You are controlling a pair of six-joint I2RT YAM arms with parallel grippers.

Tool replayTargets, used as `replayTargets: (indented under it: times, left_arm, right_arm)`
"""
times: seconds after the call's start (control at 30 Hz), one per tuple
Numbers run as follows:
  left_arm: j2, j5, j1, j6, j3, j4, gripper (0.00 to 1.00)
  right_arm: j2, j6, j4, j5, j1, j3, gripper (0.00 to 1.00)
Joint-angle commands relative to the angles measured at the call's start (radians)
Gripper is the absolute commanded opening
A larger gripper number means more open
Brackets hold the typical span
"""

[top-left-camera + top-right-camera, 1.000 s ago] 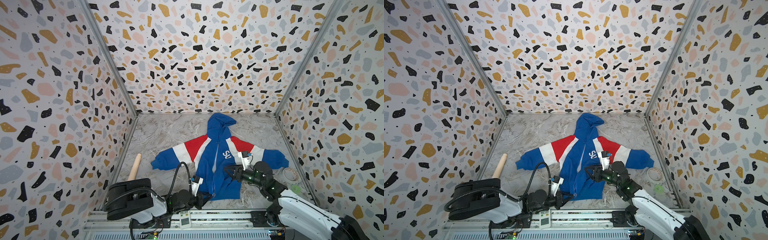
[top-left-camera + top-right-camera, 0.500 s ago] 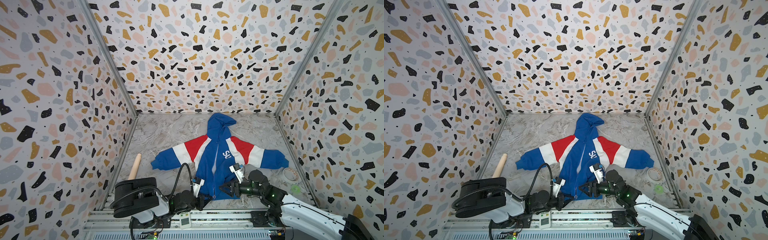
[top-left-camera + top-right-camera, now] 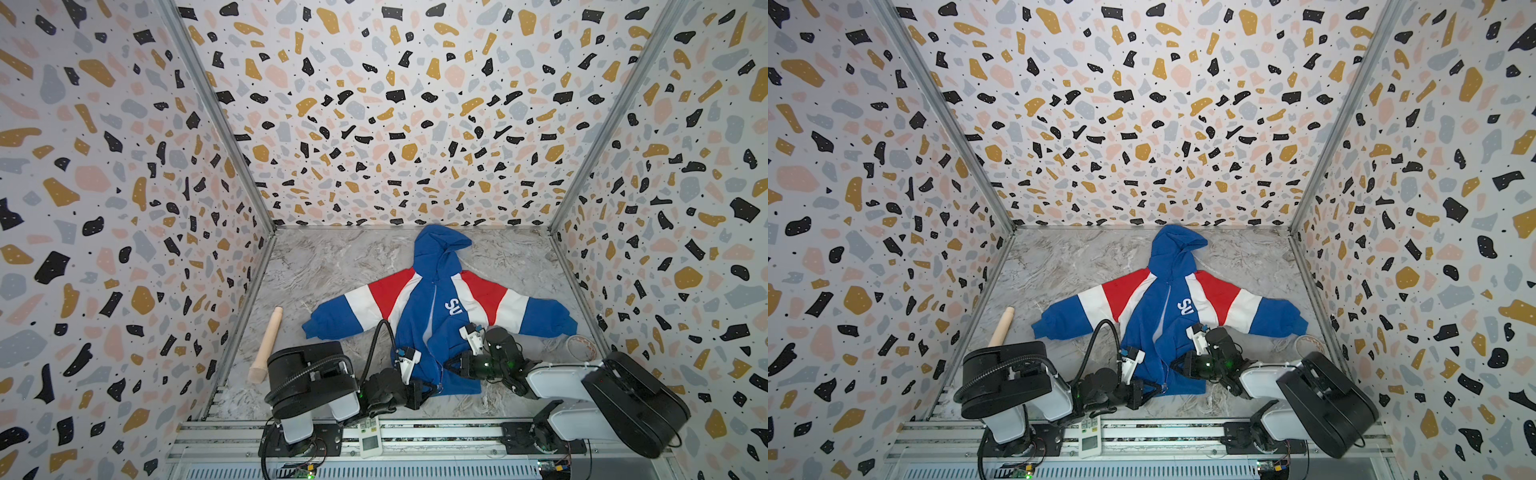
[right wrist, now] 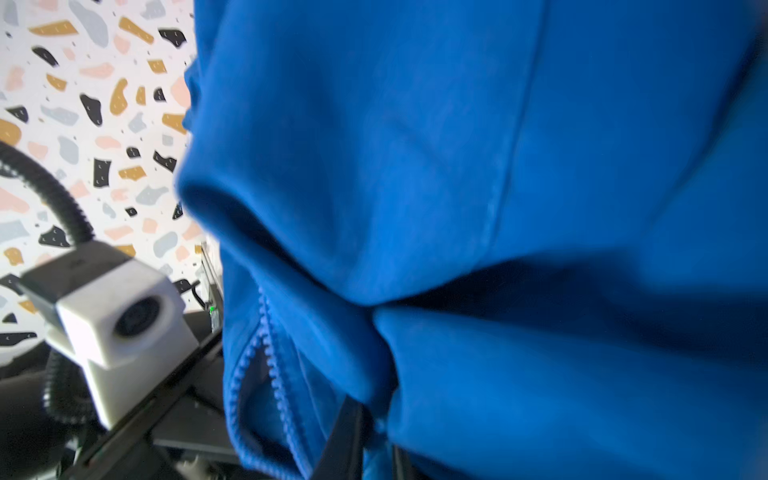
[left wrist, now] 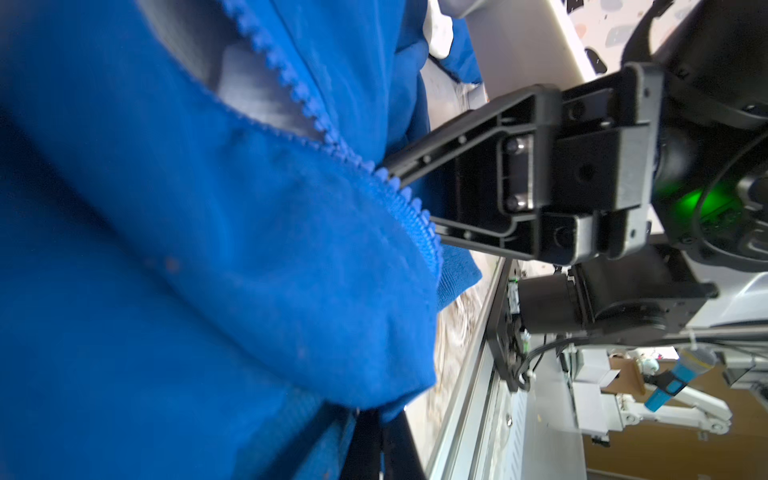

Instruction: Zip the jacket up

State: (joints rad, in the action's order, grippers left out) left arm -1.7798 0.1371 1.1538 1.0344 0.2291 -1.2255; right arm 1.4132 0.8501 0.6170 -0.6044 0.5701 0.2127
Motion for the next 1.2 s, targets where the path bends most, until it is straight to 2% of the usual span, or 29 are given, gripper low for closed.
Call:
replayTargets:
  times: [0.0, 0.2, 0.27, 0.33, 0.5, 0.6, 0.7, 0.77, 0.97, 1.17]
  left_arm:
    - [-0.05, 0.055, -0.082, -0.063, 0.039, 0.159, 0.0]
    - [-0.056, 0.118, -0.241, -0.241, 0.214, 0.428, 0.0]
    - [-0.079, 0.145, -0.273, -0.278, 0.276, 0.488, 0.0]
    - [-0.108, 0.17, -0.283, -0.309, 0.338, 0.545, 0.0]
    - [-0.14, 0.21, -0.283, -0.3, 0.357, 0.542, 0.0]
    - [-0.121, 0.201, -0.283, -0.292, 0.329, 0.528, 0.0]
    - [-0.103, 0.193, -0.284, -0.293, 0.317, 0.529, 0.0]
    - [-0.102, 0.194, -0.283, -0.293, 0.315, 0.526, 0.0]
    - [-0.111, 0.2, -0.282, -0.272, 0.302, 0.48, 0.0]
    - [-0.107, 0.205, -0.283, -0.268, 0.293, 0.468, 0.0]
  right_arm:
    - [0.129, -0.045, 0.144, -0.08, -0.065, 0.084, 0.09]
    - [0.349, -0.066, 0.178, -0.167, -0.144, 0.29, 0.02]
    - [0.376, -0.079, 0.146, -0.188, -0.157, 0.356, 0.03]
    - [0.372, -0.104, 0.091, -0.193, -0.167, 0.407, 0.09]
    - [0.25, -0.186, -0.06, -0.157, -0.171, 0.407, 0.22]
    - [0.133, -0.253, -0.198, -0.104, -0.162, 0.378, 0.37]
    - [0.025, -0.32, -0.38, -0.017, -0.103, 0.374, 0.46]
    - [-0.029, -0.313, -0.452, 0.073, -0.042, 0.359, 0.49]
    - [-0.155, -0.153, -0.423, 0.213, 0.029, 0.188, 0.51]
    - [-0.149, -0.149, -0.398, 0.25, 0.048, 0.139, 0.45]
